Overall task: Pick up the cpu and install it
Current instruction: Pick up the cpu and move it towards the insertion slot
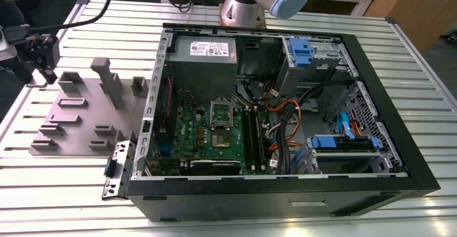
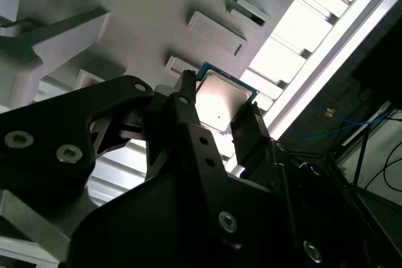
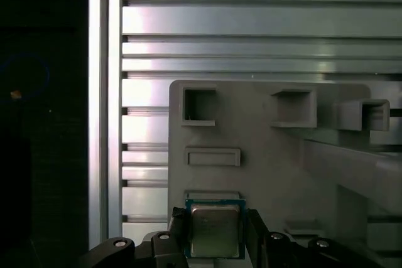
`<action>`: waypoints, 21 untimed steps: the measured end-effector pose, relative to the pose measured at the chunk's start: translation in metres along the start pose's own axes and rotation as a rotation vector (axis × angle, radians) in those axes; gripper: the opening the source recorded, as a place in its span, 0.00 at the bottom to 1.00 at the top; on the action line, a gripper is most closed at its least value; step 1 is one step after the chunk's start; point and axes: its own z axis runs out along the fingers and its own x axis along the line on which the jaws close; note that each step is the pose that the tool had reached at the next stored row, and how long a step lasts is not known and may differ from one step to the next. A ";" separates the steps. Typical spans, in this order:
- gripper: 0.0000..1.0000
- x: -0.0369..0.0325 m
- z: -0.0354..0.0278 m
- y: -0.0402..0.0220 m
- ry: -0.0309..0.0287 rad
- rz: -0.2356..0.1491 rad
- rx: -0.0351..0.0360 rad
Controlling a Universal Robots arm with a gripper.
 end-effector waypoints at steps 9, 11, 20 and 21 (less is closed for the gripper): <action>0.47 0.0000 -0.0143 0.0000 0.0000 0.000 0.0000; 0.47 0.0000 -0.0177 -0.0001 0.0000 0.000 0.0000; 0.47 -0.0001 -0.0317 -0.0001 0.0000 0.000 0.0000; 0.47 -0.0001 -0.0332 -0.0001 0.0000 0.000 0.0000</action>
